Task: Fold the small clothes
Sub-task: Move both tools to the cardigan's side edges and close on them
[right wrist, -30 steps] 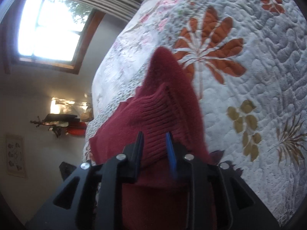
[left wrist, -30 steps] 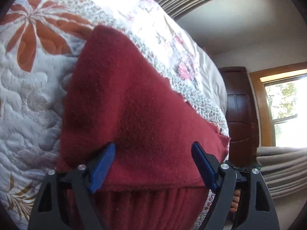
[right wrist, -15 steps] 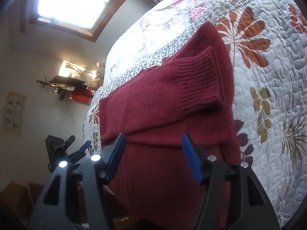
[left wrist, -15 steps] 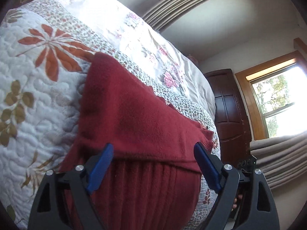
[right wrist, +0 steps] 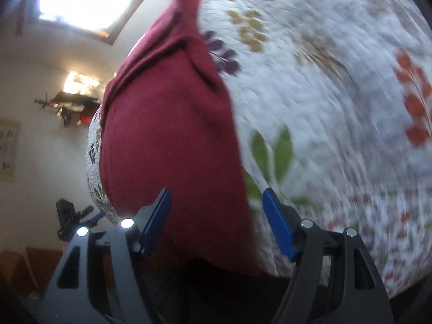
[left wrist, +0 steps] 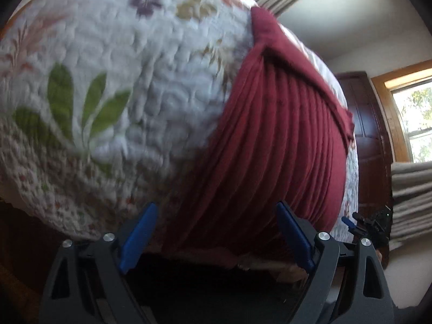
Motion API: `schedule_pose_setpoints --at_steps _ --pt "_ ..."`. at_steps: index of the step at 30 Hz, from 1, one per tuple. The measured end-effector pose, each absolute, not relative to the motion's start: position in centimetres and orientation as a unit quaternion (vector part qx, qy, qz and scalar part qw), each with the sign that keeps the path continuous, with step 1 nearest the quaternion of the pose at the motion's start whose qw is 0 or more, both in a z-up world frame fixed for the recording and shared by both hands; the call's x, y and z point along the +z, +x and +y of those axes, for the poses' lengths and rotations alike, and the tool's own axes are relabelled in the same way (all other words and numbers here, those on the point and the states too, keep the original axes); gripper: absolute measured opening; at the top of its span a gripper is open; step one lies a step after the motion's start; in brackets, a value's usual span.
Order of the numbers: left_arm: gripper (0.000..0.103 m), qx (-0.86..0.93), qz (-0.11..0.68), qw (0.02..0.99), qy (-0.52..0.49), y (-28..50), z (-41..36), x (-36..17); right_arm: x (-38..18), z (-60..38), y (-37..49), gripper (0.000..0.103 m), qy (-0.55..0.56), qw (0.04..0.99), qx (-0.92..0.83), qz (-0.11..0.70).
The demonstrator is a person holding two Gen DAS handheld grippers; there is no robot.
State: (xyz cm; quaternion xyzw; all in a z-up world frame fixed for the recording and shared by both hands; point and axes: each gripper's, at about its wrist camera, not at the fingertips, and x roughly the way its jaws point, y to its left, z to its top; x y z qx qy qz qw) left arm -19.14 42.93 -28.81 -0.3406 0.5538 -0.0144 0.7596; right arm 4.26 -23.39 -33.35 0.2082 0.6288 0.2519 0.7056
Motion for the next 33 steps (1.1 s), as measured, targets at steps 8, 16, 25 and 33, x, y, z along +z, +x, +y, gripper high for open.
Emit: schedule_pose_setpoints --at_steps 8,16,25,33 --pt "0.089 -0.078 0.591 0.735 -0.323 -20.6 42.4 -33.7 -38.9 -27.0 -3.2 0.07 0.305 0.67 0.196 0.648" --pt "0.089 -0.104 0.583 0.708 -0.385 -21.4 42.7 -36.5 -41.3 -24.7 -5.9 0.07 0.288 0.661 0.198 0.664" --pt "0.089 -0.107 0.586 0.689 -0.414 -21.6 43.7 -37.6 -42.7 -20.4 -5.5 0.064 0.263 0.647 0.227 0.679" --pt "0.083 -0.107 0.591 0.684 -0.413 -20.8 42.4 -38.0 -43.6 -19.5 -5.0 0.06 0.258 0.638 0.229 0.689"
